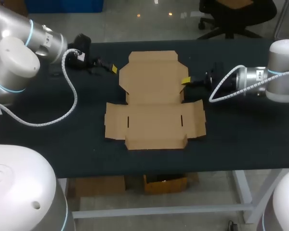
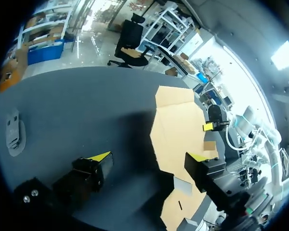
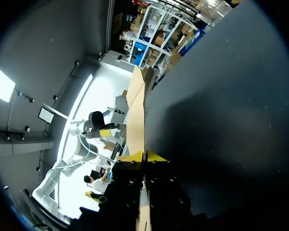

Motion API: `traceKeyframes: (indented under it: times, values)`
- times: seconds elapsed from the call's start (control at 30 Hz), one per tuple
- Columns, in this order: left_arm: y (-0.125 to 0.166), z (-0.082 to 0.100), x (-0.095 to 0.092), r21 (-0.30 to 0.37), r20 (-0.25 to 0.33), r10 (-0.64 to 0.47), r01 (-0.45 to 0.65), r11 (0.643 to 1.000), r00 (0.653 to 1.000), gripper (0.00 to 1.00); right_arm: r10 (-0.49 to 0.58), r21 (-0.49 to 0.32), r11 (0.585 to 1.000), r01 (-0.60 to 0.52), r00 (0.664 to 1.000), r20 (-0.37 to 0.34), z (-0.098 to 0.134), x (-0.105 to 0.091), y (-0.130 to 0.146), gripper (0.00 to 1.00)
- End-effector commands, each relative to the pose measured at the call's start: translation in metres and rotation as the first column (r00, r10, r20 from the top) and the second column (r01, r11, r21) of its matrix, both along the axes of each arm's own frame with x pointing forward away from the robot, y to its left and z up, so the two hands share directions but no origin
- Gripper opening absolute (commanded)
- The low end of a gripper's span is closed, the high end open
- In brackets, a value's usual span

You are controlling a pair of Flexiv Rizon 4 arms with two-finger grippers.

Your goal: Assemble the packaging by folding the flat box into shape, placing the metal phone stand inside, and closing the box properly

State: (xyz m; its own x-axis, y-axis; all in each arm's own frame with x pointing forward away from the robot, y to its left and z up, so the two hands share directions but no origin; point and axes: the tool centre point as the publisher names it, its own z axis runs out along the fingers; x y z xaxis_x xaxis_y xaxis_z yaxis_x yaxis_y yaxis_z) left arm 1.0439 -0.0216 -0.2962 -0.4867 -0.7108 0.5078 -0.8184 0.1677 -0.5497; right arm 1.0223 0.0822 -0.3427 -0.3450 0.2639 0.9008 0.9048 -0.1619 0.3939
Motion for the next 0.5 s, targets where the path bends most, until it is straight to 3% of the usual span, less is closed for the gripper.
traceKeyframes:
  times: [0.03,0.2,0.5]
  values:
    - [-0.005,-0.006,0.0,-0.034,0.051,0.001,0.0,0.999,0.999,1.0,0.009,0.021,1.0,-0.01,1.0,0.021,0.004,0.001,-0.001,0.0]
    - [-0.018,-0.003,0.005,-0.077,0.098,-0.036,0.044,0.996,0.995,1.0,0.009,0.033,0.999,-0.011,0.999,0.048,0.008,0.002,0.0,0.0]
    - [-0.04,-0.001,0.009,-0.133,0.124,-0.1,0.117,0.984,0.987,1.0,0.002,0.058,0.998,-0.007,0.996,0.094,0.013,0.005,0.0,0.0]
